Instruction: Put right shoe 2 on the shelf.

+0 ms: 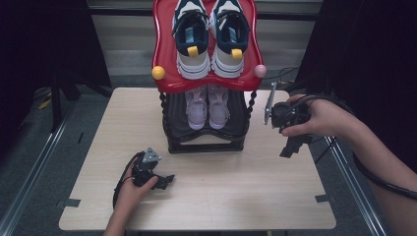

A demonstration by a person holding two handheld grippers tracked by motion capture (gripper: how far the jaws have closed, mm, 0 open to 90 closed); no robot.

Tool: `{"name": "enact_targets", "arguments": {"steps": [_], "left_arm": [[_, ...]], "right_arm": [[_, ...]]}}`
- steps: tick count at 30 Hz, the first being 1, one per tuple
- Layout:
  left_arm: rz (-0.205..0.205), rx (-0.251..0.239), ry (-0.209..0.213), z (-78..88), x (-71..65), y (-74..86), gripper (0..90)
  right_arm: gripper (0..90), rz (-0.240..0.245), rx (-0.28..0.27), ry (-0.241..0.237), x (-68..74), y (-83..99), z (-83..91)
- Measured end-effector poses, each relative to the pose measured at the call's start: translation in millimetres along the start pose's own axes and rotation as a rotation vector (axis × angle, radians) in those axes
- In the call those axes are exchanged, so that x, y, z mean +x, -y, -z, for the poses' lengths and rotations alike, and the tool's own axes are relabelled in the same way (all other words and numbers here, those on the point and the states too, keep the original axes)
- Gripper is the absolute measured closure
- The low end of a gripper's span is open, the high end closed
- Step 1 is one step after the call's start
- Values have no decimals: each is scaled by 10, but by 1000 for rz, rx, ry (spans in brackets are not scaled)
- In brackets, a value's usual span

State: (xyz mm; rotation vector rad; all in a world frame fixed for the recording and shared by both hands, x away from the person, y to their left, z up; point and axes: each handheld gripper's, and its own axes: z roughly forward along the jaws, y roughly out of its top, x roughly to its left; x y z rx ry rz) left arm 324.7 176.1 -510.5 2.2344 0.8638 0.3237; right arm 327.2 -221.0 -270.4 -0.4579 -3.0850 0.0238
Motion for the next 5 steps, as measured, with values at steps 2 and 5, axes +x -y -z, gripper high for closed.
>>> {"name": "enact_targets", "arguments": {"steps": [2, 5], "left_arm": [[0, 0, 0, 0, 0, 0, 0], [1, 0, 0, 0, -1, 0, 0]], "right_arm": [[192, -7, -6, -4, 2, 15, -49], [190, -9, -8, -11, 10, 31, -85]]}}
